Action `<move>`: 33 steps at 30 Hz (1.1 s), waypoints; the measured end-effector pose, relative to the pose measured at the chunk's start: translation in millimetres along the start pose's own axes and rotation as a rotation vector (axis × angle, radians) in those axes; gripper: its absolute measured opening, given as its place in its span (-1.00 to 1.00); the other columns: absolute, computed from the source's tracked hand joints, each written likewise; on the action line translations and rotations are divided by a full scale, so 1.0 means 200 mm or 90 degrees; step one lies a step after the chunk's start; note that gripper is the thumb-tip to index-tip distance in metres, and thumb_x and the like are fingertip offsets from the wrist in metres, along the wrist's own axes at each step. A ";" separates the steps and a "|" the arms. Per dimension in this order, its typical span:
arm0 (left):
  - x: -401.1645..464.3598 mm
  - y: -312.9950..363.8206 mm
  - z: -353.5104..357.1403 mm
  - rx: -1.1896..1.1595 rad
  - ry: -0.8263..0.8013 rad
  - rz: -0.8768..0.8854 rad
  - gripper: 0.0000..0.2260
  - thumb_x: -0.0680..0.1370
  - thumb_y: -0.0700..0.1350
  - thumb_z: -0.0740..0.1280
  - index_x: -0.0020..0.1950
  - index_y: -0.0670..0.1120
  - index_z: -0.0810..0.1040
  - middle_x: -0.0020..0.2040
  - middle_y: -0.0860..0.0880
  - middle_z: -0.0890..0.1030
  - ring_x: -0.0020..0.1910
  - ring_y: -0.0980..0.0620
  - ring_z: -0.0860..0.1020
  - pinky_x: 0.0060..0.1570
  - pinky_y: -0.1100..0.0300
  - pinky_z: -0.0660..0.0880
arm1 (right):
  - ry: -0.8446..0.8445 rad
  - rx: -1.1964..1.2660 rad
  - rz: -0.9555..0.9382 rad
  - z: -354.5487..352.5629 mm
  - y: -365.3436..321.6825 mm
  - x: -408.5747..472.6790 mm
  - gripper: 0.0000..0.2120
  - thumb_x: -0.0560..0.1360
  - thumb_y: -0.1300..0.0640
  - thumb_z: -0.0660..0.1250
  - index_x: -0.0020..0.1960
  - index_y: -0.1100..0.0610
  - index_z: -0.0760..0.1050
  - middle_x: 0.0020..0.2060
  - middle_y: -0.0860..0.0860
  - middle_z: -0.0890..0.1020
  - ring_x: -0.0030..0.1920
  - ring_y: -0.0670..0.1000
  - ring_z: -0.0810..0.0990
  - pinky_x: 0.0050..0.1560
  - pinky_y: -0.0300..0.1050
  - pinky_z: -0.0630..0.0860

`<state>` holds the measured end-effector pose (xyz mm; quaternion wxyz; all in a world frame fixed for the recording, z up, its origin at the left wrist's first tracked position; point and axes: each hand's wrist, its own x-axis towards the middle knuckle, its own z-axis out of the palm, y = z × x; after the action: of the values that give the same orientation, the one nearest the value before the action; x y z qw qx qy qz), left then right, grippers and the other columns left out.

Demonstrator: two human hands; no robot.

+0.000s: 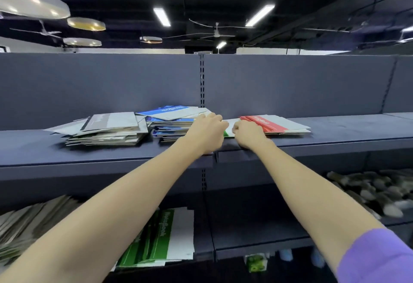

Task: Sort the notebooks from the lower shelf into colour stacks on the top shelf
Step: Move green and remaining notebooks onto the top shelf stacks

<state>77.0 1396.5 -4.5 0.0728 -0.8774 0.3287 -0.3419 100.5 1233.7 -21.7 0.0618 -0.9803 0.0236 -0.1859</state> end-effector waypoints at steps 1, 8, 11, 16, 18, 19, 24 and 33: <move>-0.02 0.00 0.00 -0.021 -0.011 -0.003 -0.86 0.56 -0.18 0.18 0.05 -0.11 0.50 0.01 -0.09 0.54 0.05 -0.15 0.48 -0.08 0.05 0.28 | 0.023 0.017 0.006 0.01 0.01 -0.03 -0.69 0.58 0.23 0.14 0.20 0.02 0.55 0.18 0.03 0.61 0.19 0.14 0.53 0.07 0.00 0.34; -0.20 0.07 -0.03 -0.181 0.010 0.060 -0.86 0.56 -0.16 0.20 0.06 -0.13 0.49 0.01 -0.12 0.56 -0.02 -0.17 0.49 -0.10 0.01 0.38 | 0.314 -0.013 0.102 0.09 0.03 -0.40 -0.80 0.62 0.16 0.18 0.13 0.21 0.52 0.08 0.17 0.55 0.12 0.24 0.47 0.13 0.12 0.36; -0.32 0.12 -0.06 -0.267 0.032 0.113 -0.90 0.57 -0.14 0.21 0.03 -0.12 0.48 -0.01 -0.10 0.56 -0.03 -0.12 0.49 -0.11 0.00 0.41 | 0.374 -0.040 0.160 0.16 -0.02 -0.59 -0.89 0.53 0.22 0.26 -0.01 0.26 0.49 -0.06 0.24 0.54 -0.04 0.28 0.49 -0.05 0.15 0.42; -0.68 0.13 0.04 -0.298 -0.121 0.149 -0.95 0.61 -0.07 0.19 -0.01 -0.02 0.40 0.01 -0.02 0.52 -0.09 -0.05 0.46 -0.13 0.09 0.32 | 0.182 0.098 0.171 0.38 -0.20 -0.91 -0.92 0.57 0.20 0.24 0.03 0.22 0.43 0.00 0.16 0.48 0.01 0.19 0.44 0.02 0.09 0.43; -0.86 0.06 0.16 -0.299 -0.190 0.114 -0.92 0.60 -0.09 0.18 0.04 -0.05 0.44 0.02 -0.02 0.52 -0.10 -0.06 0.45 -0.13 0.10 0.29 | 0.087 0.132 0.164 0.51 -0.31 -1.01 -0.92 0.57 0.18 0.24 0.03 0.18 0.44 0.01 0.13 0.48 0.01 0.16 0.47 0.02 0.05 0.45; -0.96 0.02 0.23 -0.301 -0.225 0.090 -0.90 0.59 -0.11 0.19 0.06 -0.06 0.46 0.03 -0.03 0.53 -0.07 -0.07 0.48 -0.12 0.10 0.29 | 0.048 0.147 0.160 0.57 -0.38 -1.04 -0.92 0.57 0.17 0.24 0.03 0.17 0.45 0.00 0.12 0.49 0.02 0.15 0.48 0.03 0.04 0.47; -1.43 -0.24 0.47 -0.289 -0.366 -0.029 -0.80 0.56 -0.13 0.21 0.16 -0.09 0.49 0.11 -0.07 0.56 0.08 -0.14 0.52 -0.09 0.05 0.37 | -0.122 0.187 0.130 0.90 -0.78 -1.15 -0.91 0.56 0.17 0.23 0.03 0.13 0.47 -0.01 0.08 0.50 0.01 0.16 0.53 0.03 0.04 0.52; -1.97 -0.56 0.69 -0.228 -0.440 -0.192 -0.62 0.62 0.02 0.22 0.41 -0.05 0.36 0.35 -0.11 0.44 0.33 -0.19 0.36 0.25 -0.07 0.34 | -0.285 0.139 0.034 1.20 -1.21 -1.14 -0.52 0.49 0.02 0.40 0.37 0.07 0.40 0.27 0.07 0.44 0.27 0.13 0.43 0.22 -0.02 0.42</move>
<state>9.5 1717.3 -287.2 -0.0260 -0.9775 0.2074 0.0285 -17.0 1516.7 -293.2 0.1762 -0.9836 0.0148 0.0362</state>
